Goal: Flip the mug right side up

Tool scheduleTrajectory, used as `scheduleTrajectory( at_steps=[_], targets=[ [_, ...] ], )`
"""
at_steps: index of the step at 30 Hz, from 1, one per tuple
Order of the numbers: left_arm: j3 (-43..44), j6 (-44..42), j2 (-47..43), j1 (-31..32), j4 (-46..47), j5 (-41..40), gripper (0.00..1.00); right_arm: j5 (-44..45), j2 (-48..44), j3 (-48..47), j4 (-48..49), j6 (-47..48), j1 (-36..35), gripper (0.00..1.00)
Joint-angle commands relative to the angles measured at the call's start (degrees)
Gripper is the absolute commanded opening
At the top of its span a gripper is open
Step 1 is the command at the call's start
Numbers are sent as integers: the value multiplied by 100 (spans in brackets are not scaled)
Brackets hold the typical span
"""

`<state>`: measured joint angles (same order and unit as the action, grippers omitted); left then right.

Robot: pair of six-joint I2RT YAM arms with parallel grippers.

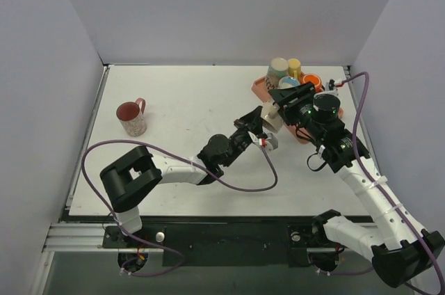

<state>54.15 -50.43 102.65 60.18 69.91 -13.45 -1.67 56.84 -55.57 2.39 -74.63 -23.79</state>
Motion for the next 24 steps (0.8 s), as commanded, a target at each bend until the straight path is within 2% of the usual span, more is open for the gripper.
scheduleTrajectory(
  at_steps=[1,4,6,7,8,11,14,18,22,24],
  targets=[
    [-1,620,-833,-261,-1027,-272,0,-53,20,-726,-1062,1633,-56,52],
    [122,1410,-1447,-516,-2624,-123,0,-70,169,-938,-1793,1987,67,70],
    [385,2103,-1764,-840,-4038,254,0,-131,248,-1034,-2066,2189,94,78],
    [586,2308,-1836,-1024,-4429,482,0,-210,275,-1078,-2137,2346,111,82],
    [718,2728,-1915,-1148,-5312,554,0,-254,336,-1174,-2355,2417,120,86],
    [1306,3486,-2029,-1709,-6978,922,0,-413,460,-1342,-2682,2838,155,86],
    [1843,4004,-2056,-2350,-9330,1029,0,-352,530,-1474,-2902,3173,164,86],
    [2600,4576,-1986,-3378,-11432,1055,0,-255,661,-1667,-3086,3507,156,88],
    [2496,4631,-2100,-4363,-12578,1536,0,-220,819,-1773,-3236,3780,208,88],
    [2225,4534,-2232,-4855,-12782,1635,0,-220,873,-1791,-3289,3868,226,88]
  ],
)
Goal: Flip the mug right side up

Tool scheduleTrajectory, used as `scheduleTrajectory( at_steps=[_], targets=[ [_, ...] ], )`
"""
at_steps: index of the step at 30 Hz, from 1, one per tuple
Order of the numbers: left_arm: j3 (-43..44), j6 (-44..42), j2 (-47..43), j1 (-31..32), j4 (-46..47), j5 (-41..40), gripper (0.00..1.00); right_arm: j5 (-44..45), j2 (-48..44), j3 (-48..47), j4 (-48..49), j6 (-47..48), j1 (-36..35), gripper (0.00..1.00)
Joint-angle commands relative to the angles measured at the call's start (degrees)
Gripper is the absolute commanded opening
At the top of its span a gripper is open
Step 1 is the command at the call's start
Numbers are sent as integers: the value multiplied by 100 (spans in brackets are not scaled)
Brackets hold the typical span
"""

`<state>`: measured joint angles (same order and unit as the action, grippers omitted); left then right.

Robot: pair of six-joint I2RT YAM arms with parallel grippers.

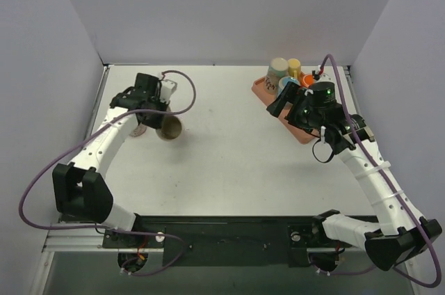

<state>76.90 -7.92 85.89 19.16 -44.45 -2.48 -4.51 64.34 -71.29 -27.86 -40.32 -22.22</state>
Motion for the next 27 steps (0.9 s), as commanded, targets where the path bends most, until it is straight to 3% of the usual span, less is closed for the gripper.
scheduleTrajectory(
  at_steps=[1,10,18,25,27],
  targets=[
    [-148,126,-660,-877,-1382,529,0,47,149,-236,-264,463,68,88],
    [-571,-578,-609,-2530,-1549,327,0,3,114,-184,-282,560,165,88],
    [-791,-536,-126,-3680,-1840,1179,0,161,-88,-105,-282,674,209,89],
    [-484,-350,314,-4183,-1663,1171,0,3,-114,-8,-264,1025,674,90],
    [-308,-271,481,-4192,-1751,1118,7,-85,-149,62,-185,1166,973,91]
  ],
)
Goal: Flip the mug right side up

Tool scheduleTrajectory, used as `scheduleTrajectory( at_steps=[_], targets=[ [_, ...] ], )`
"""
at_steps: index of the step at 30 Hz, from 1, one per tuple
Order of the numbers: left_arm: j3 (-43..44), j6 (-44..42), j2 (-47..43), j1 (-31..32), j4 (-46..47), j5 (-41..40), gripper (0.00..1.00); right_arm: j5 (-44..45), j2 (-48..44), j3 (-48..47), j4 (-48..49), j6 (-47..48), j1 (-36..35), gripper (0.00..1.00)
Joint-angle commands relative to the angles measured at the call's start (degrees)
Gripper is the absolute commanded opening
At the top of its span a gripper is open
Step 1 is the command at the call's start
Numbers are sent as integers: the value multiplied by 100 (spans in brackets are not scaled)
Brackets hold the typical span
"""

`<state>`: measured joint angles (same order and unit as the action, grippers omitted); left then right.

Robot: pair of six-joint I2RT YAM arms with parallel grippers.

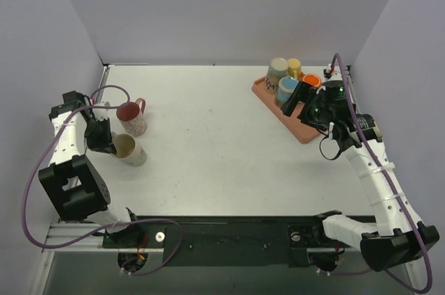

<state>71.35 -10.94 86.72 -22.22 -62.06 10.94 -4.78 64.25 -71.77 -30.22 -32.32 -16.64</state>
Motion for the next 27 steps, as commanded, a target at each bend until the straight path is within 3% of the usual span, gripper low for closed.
scheduleTrajectory(
  at_steps=[1,4,9,12,15,20,27],
  targets=[
    [335,100,486,-55,-34,-215,15,-111,-115,128,112,540,616,91],
    [476,145,539,-55,-61,-180,31,-147,61,154,191,1129,917,93],
    [704,66,399,-55,36,-303,38,-927,439,146,508,2210,1592,93],
    [871,13,355,-46,-7,-338,45,-1760,851,14,762,2422,2068,91],
    [959,-49,284,-55,1,-391,52,-2010,1308,-118,895,2659,2402,88],
    [1065,-101,144,-55,-78,-443,56,-2045,2379,-689,877,2774,2561,80],
    [1556,-399,-242,-55,-87,-716,57,-2045,3540,-1444,1185,3064,2561,78]
  ],
)
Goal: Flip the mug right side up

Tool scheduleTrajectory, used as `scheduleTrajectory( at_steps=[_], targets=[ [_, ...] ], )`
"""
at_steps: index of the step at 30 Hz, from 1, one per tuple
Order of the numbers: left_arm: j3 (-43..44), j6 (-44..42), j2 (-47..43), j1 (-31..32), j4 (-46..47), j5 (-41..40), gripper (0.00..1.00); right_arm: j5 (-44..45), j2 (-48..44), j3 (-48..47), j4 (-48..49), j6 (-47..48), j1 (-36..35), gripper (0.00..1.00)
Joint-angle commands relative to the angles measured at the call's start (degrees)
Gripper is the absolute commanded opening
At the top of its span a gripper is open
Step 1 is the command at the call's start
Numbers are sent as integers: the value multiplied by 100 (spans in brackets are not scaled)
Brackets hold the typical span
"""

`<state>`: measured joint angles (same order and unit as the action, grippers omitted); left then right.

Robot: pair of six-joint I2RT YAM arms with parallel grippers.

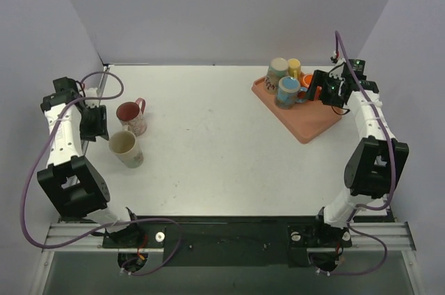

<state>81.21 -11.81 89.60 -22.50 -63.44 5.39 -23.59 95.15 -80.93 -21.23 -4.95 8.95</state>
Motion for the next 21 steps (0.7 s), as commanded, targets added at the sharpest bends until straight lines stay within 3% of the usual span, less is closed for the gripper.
scheduleTrajectory(
  at_steps=[1,5,8,14,21],
  targets=[
    [676,-339,-601,-9,86,-39,57,-189,564,-625,304,389,1,78],
    [844,-620,-1076,412,428,190,57,-189,1119,-995,471,451,1,73],
    [739,-787,-1453,1087,805,287,57,-416,1505,-1258,567,758,1,63],
    [291,-551,-1841,1994,1824,744,58,-374,2076,-1628,673,1057,-7,59],
    [308,-322,-1736,2197,2319,683,58,-610,2525,-1997,919,952,-25,55]
  ],
)
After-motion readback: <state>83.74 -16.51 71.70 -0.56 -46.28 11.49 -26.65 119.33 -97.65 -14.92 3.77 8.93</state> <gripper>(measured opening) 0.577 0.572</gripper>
